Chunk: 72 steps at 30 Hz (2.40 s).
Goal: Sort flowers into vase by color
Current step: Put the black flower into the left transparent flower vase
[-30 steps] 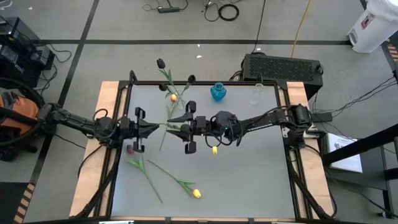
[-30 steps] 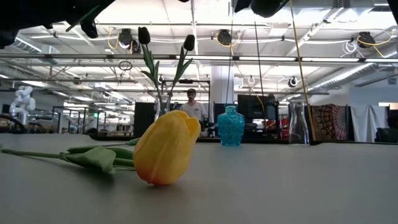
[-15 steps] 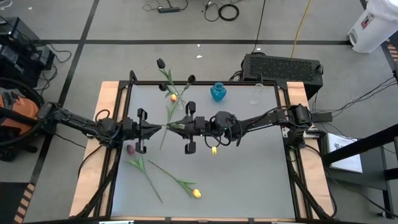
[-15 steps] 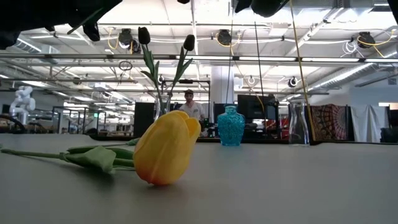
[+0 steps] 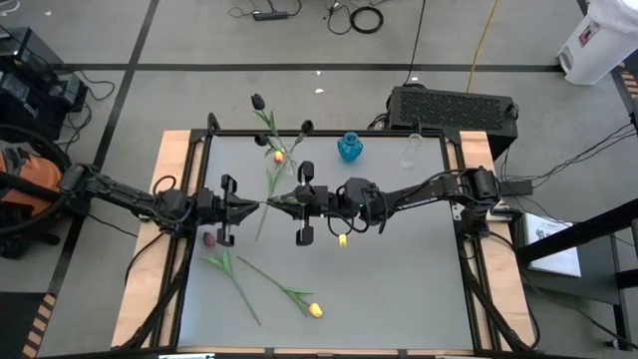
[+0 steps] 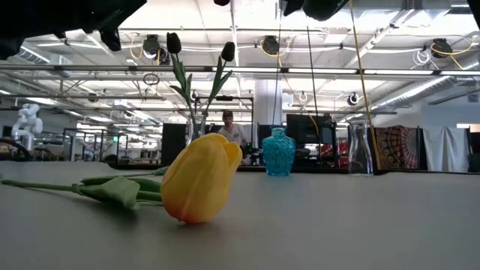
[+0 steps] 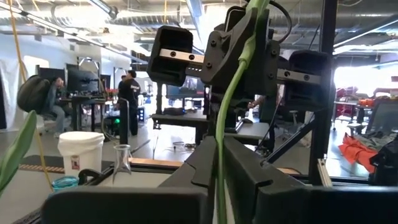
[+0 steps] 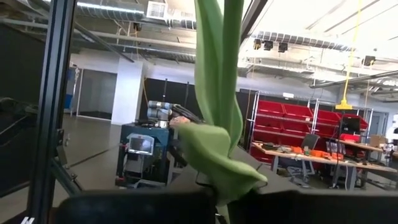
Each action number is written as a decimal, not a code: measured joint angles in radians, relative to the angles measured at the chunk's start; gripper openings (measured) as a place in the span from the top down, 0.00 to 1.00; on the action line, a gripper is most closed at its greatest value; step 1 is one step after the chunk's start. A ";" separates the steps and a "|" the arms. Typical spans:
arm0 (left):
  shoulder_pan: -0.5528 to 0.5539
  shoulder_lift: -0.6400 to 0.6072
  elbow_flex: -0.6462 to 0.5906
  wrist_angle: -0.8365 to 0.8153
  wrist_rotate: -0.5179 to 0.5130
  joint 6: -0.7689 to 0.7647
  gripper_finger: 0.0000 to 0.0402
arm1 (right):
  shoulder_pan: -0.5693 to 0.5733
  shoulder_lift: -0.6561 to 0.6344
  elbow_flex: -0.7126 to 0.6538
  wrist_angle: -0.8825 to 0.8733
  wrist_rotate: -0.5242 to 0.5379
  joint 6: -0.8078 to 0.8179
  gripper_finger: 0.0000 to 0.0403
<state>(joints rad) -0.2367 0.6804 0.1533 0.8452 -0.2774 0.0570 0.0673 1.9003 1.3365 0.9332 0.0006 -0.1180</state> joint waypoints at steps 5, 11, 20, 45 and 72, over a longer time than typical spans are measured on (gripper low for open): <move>0.000 0.000 0.000 -0.001 0.013 -0.047 0.81 | 0.000 -0.007 0.000 -0.047 0.004 0.001 1.00; -0.001 0.000 0.001 -0.052 0.025 -0.110 0.71 | 0.014 -0.086 -0.001 -0.227 0.061 -0.047 1.00; -0.001 0.000 0.001 -0.078 0.038 -0.130 0.70 | 0.048 -0.274 0.000 -0.751 0.170 -0.020 1.00; 0.000 0.265 0.275 -0.460 0.034 -0.175 0.70 | 0.079 -0.217 0.000 -0.823 0.124 0.099 1.00; 0.000 0.491 0.502 -0.460 0.072 -0.152 0.70 | 0.079 -0.216 0.000 -0.840 0.125 0.096 1.00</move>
<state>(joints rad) -0.2367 1.1712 0.6551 0.3854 -0.2054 -0.0954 0.1459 1.6840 1.3361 0.0933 0.1253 -0.0219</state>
